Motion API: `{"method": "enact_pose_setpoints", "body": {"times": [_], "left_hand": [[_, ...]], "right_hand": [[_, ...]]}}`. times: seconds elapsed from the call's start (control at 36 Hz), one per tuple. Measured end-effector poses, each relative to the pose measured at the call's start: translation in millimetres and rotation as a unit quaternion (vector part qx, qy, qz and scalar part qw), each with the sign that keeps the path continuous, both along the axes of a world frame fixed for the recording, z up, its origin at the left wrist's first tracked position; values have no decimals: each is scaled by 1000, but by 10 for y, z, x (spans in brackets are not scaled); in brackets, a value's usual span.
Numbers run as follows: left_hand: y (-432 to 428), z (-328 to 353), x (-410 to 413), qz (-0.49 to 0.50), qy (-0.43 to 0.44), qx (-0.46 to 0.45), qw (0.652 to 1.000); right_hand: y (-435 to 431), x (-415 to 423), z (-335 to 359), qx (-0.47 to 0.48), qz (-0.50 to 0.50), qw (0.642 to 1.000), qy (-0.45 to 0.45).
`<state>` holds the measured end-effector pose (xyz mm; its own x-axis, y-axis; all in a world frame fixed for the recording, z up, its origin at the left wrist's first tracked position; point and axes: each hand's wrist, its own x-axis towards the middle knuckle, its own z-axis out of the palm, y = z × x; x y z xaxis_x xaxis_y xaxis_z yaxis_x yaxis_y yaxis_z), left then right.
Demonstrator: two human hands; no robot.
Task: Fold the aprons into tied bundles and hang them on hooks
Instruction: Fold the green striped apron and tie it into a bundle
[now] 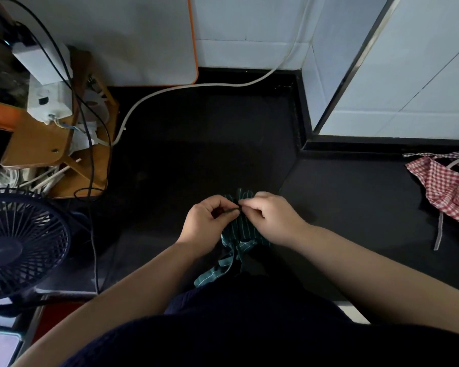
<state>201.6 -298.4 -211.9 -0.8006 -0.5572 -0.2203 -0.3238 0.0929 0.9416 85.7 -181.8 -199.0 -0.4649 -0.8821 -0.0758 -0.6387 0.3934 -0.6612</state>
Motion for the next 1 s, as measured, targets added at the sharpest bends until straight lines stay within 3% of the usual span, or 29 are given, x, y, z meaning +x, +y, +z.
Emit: {"method": "enact_pose_setpoints", "body": {"times": [0.14, 0.25, 0.31, 0.39, 0.61, 0.83, 0.92, 1.0], "left_hand": [[4, 13, -10, -11, -2, -3, 1000], [4, 21, -45, -24, -11, 2, 1000], [-4, 19, -77, -28, -16, 6, 999], [-10, 17, -104, -39, -26, 7, 999], [-52, 1, -94, -4, -34, 7, 999], [-41, -3, -105, -8, -54, -3, 999], [-48, -1, -111, -7, -60, -3, 998], [-69, 27, -143, -21, -74, 5, 997]], "right_hand": [[-1, -73, 91, 90, 67, 993, -28], [-77, -127, 172, 178, 57, 970, -153], [-115, -137, 188, 210, 78, 966, -129], [-129, -101, 116, 178, 80, 980, -24], [11, -26, 112, 29, 35, 999, 12], [10, -28, 112, 53, -12, 998, 30], [2, -79, 161, 83, 18, 996, 1], [-25, -95, 172, 110, 28, 993, 32]]}}
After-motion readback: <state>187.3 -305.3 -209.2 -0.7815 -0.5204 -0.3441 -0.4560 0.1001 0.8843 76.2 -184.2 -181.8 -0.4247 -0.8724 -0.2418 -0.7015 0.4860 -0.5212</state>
